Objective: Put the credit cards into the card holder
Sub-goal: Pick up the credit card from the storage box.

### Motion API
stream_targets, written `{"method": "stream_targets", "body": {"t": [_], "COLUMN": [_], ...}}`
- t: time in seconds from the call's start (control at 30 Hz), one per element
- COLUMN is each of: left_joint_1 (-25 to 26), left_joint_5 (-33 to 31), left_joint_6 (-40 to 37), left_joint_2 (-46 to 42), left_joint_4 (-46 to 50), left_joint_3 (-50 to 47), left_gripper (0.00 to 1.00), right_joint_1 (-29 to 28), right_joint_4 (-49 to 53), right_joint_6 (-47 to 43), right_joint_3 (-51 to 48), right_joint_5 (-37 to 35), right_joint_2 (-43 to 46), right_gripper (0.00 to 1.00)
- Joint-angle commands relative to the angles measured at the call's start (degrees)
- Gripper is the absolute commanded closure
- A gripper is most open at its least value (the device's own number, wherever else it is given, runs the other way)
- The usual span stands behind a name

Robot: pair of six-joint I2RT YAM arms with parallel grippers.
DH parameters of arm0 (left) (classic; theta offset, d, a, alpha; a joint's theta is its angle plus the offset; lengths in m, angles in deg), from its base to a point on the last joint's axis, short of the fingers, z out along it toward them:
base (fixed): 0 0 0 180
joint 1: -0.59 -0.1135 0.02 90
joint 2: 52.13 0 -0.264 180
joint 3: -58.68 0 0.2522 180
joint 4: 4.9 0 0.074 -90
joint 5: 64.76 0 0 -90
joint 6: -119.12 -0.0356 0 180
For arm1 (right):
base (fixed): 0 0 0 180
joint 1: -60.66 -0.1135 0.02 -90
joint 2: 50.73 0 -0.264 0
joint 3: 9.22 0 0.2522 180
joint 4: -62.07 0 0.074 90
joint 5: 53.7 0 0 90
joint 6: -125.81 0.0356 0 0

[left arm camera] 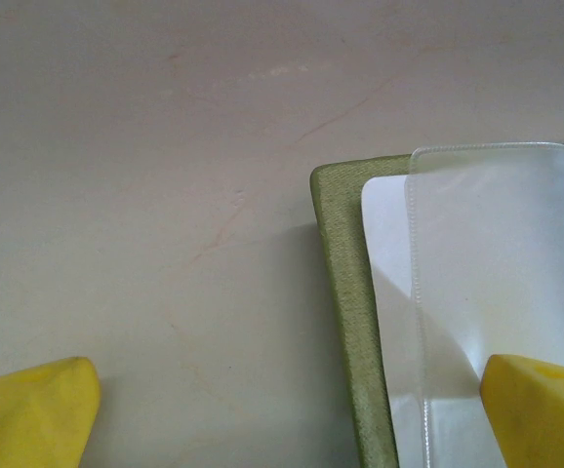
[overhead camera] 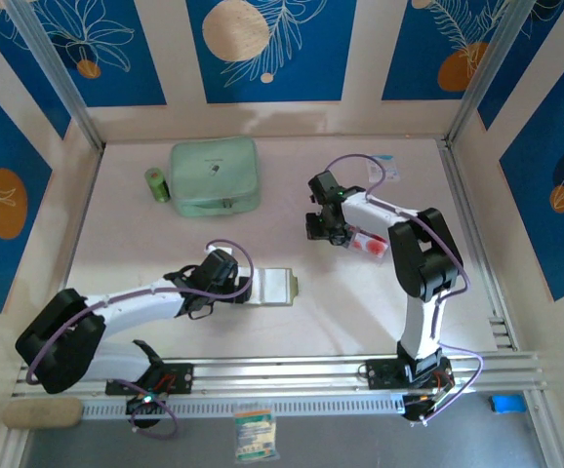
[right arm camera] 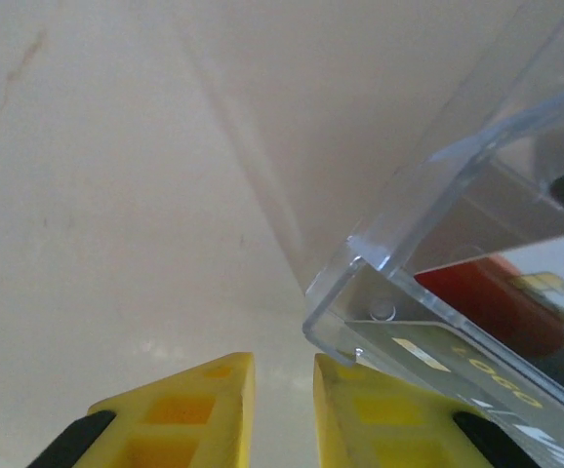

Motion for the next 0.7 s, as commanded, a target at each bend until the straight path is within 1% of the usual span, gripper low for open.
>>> {"method": "stream_targets", "body": {"t": [0.0, 0.1, 0.17, 0.27, 0.43, 0.67], "left_joint_1": [-0.6, -0.7, -0.7, -0.6, -0.6, -0.6], "left_joint_5": [0.1, 0.1, 0.0, -0.1, -0.1, -0.2], "left_joint_6": [0.2, 0.2, 0.2, 0.2, -0.1, -0.3], "left_joint_2": [-1.1, -1.1, -1.3, -1.6, -1.9, -2.1], "left_joint_4": [1.0, 1.4, 1.5, 1.6, 1.9, 2.0], "left_joint_3": [-0.5, -0.4, -0.3, -0.4, -0.4, -0.7], "left_gripper": [0.00, 0.00, 0.00, 0.00, 0.00, 0.00], "right_joint_1": [0.3, -0.4, -1.4, -1.6, -0.2, 0.9], "right_joint_4": [0.6, 2.3, 3.5, 5.3, 8.7, 10.5], "right_joint_6": [-1.4, -4.2, -6.3, -8.3, -10.9, -13.5], "right_joint_3": [3.7, 6.8, 7.7, 8.0, 7.6, 5.9], "right_joint_5": [2.4, 4.0, 3.7, 1.1, -4.8, -13.3], "right_joint_2": [-0.8, -0.7, 0.9, 3.0, 4.2, 3.8], "right_gripper": [0.76, 0.75, 0.74, 0.72, 0.65, 0.62]}}
